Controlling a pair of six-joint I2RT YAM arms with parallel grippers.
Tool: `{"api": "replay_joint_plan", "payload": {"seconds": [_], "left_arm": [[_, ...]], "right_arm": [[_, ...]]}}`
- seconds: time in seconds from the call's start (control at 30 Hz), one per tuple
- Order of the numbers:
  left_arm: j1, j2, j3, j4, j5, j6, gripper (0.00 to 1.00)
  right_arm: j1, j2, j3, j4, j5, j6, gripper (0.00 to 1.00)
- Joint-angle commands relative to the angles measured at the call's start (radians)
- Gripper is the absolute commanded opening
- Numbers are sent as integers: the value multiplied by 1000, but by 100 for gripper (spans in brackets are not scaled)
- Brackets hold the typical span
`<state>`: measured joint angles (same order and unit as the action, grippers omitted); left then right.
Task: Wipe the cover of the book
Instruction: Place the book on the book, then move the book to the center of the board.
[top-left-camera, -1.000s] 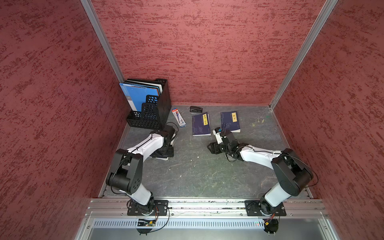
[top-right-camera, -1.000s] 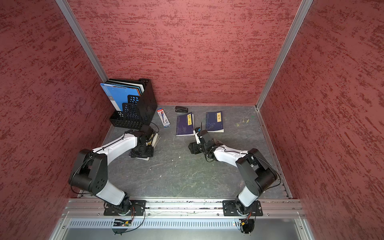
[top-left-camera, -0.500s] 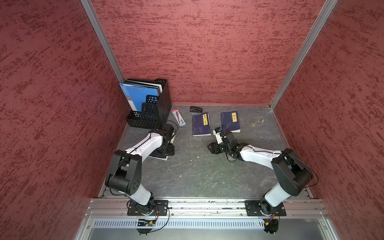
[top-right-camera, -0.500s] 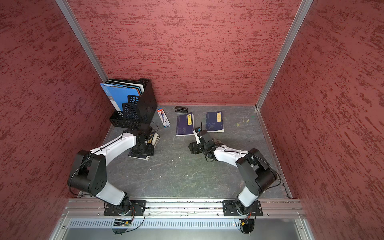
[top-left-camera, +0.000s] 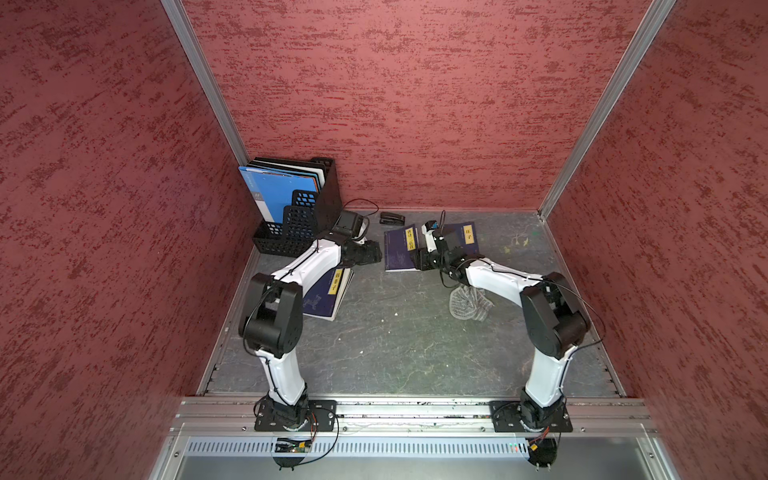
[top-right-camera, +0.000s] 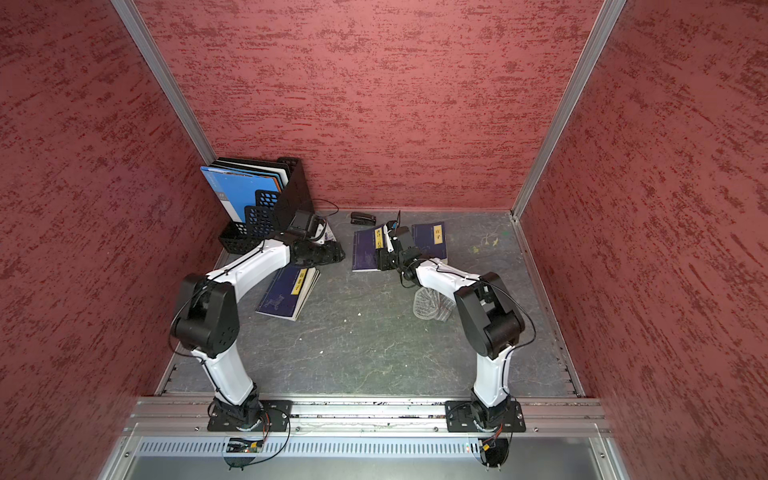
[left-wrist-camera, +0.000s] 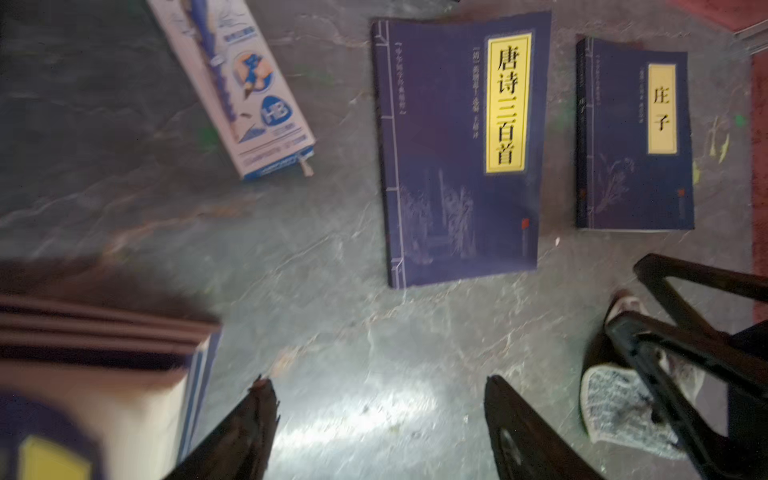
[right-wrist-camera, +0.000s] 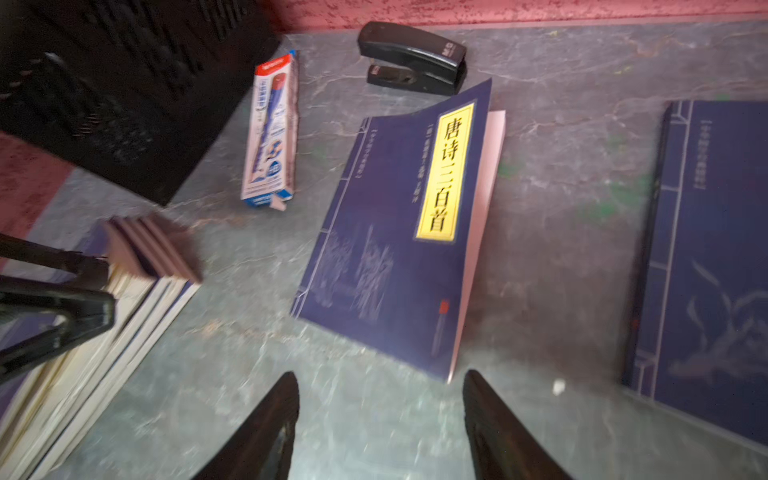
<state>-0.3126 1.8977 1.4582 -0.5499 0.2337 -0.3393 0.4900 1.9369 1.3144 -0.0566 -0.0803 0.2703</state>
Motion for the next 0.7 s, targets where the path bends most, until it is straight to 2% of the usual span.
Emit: {"api": "replay_joint_plan", "payload": {"seconds": [0.0,0.27,0.67], "left_arm": [[1,104,87,62,114,-39,74],[-4,267,197,44,138,-94,70],[-3,366,236,62,179,-117,56]], "right_arm": [[-24,72,80,-72,15,-10,57],[-48,195,173,-127,-5,-32,52],[-58,269,199,-117,-103,-62,41]]}}
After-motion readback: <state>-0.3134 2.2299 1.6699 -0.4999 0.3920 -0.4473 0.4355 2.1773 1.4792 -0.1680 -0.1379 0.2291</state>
